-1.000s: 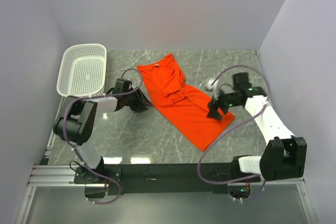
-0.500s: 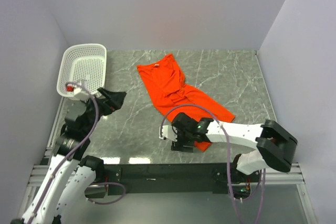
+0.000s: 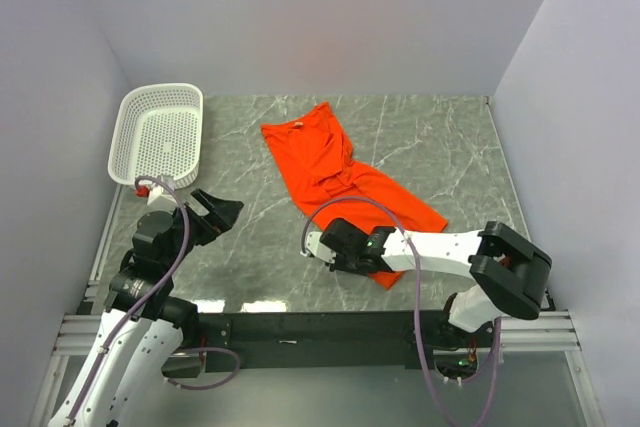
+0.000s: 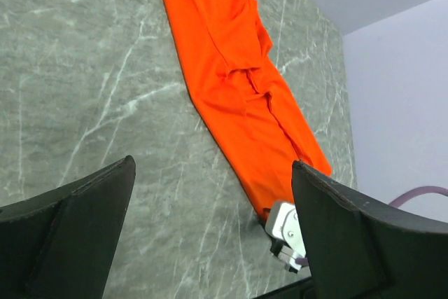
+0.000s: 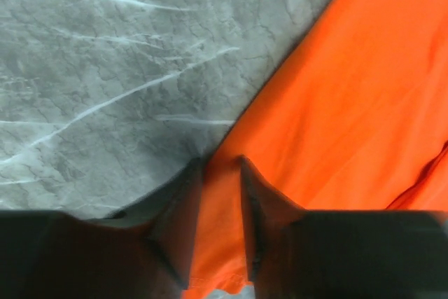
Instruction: Fold and stack the t-shirts
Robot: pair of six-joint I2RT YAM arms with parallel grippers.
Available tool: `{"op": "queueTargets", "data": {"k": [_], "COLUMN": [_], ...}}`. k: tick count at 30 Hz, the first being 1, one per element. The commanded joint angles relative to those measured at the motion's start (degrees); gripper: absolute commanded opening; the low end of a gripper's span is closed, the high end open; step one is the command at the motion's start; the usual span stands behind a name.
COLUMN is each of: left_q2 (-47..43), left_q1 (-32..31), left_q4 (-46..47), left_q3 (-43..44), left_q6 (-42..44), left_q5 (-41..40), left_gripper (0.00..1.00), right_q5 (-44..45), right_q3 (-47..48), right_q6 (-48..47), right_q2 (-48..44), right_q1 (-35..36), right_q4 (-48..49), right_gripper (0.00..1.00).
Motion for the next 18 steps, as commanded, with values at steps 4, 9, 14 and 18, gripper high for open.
{"op": "queueTargets", "data": {"k": [4, 9, 14, 18], "left_q2": [-0.64, -0.38, 0.15, 0.68], "left_q1": [0.21, 0.21, 0.21, 0.21], "left_q4": [1.68, 4.22, 5.72, 5.02], "left_q3": [2.43, 1.91, 2.26, 4.01], "left_q6": [-0.32, 0.47, 1.44, 4.24], "left_q5": [5.04, 9.88, 12.43, 14.27], "left_gripper": [0.99, 0.98, 0.98, 0.99], "right_q5": [-4.98, -16.03, -23.26, -27.58], "right_q3": [2.14, 6.00, 13.12, 17.87], "right_q6": [1.09, 0.39, 0.21, -1.53], "right_q2": [3.84, 4.81, 11.57, 13.42], "right_q1": [1.53, 5.22, 7.16, 7.25], "right_q4": [-3.78, -6.24, -9.14, -13.00], "right_gripper": [0.11, 0.00, 0.05, 0.32]}}
